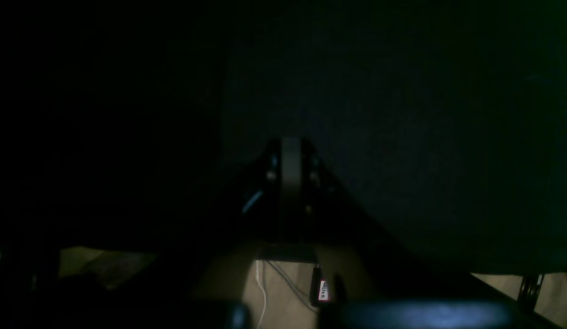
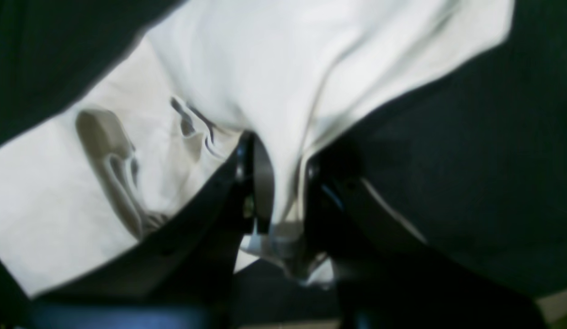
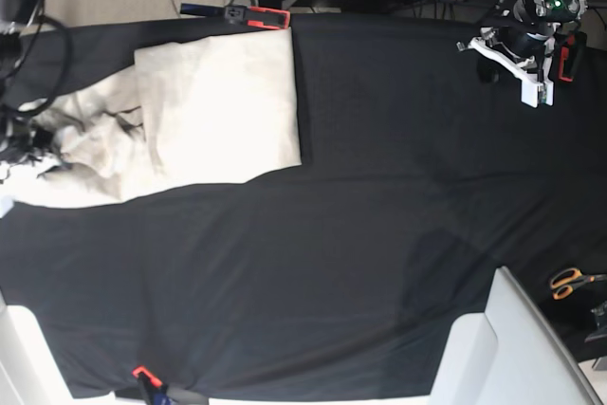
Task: Fold the T-shirt properly
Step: 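Grasp the shirt's hem end with the right gripper and lift it, then fold the held hem end over onto the folded shirt, then pinch and tug the folded fabric edge with the right gripper, then press and smooth the folded shirt with the right gripper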
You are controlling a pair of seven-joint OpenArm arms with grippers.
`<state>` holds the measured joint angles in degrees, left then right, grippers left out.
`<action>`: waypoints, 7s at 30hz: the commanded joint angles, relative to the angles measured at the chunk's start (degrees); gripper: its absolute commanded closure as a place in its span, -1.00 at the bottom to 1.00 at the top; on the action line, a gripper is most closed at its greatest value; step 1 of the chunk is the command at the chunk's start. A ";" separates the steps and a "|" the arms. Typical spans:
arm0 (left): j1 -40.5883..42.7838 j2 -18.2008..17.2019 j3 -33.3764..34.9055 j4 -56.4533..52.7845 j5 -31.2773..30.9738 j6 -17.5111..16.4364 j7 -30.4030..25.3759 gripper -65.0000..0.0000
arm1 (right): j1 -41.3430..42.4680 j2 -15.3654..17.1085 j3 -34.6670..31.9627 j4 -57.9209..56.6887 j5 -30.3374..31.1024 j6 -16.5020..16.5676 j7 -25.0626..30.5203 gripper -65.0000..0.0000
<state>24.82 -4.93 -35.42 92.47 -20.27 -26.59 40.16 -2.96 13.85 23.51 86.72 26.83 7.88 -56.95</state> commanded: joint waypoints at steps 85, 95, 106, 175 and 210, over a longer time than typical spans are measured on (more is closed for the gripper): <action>0.10 -0.39 -0.49 0.68 -0.87 -0.18 -0.82 1.00 | -4.64 -5.19 -51.42 26.03 -32.59 -38.87 -1.73 0.96; 0.10 -0.39 -0.23 0.68 -0.87 -0.18 -0.82 1.00 | -4.91 -6.59 -45.44 12.93 -32.59 -34.47 5.83 0.99; 0.10 -0.39 -0.23 0.68 -0.87 -0.18 -0.82 1.00 | -4.20 -11.17 -54.06 9.24 -32.59 -34.47 6.53 0.99; 0.19 -0.83 -0.67 0.68 -0.78 -0.18 -0.82 1.00 | -19.15 -11.17 -48.25 15.22 -24.68 -34.65 9.87 0.99; -1.92 -1.53 -0.23 -2.14 -0.78 -0.18 -0.82 1.00 | -16.51 -10.11 -38.06 21.72 -24.59 -26.65 5.92 1.00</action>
<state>22.87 -5.91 -35.44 89.49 -20.36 -26.57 40.14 -19.59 3.53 -14.90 107.87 2.92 -18.50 -51.37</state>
